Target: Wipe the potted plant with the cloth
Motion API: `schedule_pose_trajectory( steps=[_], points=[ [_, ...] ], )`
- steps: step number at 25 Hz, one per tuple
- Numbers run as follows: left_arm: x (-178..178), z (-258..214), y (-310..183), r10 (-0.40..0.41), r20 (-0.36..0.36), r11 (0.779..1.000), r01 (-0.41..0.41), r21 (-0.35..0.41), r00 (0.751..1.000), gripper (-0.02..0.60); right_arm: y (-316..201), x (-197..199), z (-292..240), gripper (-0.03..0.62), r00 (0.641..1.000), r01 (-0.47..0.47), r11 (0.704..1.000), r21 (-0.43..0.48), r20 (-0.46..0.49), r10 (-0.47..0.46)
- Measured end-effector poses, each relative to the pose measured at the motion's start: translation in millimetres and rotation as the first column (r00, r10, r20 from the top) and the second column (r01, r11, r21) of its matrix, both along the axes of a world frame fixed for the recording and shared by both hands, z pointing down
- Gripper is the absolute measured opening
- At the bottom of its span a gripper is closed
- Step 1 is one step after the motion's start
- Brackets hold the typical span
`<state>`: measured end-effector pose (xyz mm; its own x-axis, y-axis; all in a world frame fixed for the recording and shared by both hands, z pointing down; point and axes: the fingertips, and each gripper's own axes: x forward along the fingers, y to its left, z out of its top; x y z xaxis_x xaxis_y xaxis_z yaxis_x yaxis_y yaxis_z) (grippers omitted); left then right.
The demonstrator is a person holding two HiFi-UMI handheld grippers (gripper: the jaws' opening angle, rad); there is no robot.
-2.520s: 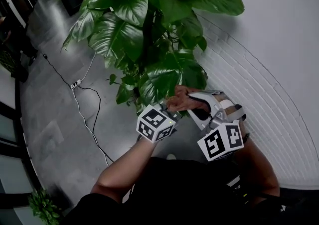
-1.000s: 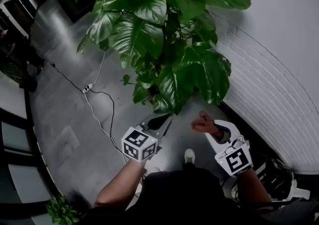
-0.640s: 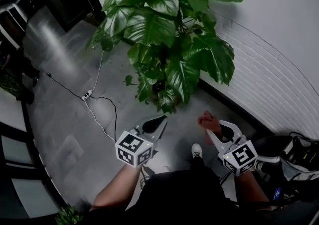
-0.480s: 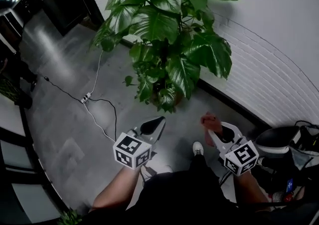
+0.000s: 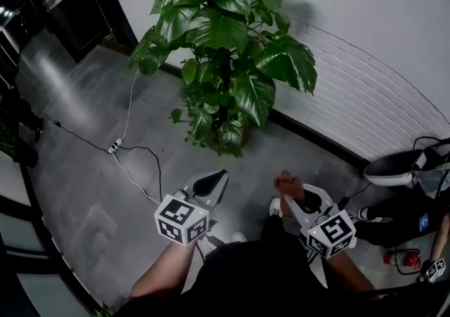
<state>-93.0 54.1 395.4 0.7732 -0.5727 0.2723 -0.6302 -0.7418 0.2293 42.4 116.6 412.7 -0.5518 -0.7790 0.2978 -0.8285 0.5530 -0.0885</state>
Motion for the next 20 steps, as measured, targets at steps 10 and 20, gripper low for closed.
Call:
schedule_pose_trajectory(
  steps=[10,20],
  points=[
    [-6,-7,22,-0.002,-0.029,1.000,0.002,0.017,1.000,0.017,22,-19,-3,0.067,0.999,0.033,0.999,0.018,-0.029,-0.033],
    [-14,-8,27,-0.009,-0.018,0.999,0.010,0.032,1.000,0.017,30,-25,-2,0.067,1.000,0.023,1.000,0.016,-0.015,-0.023]
  ],
)
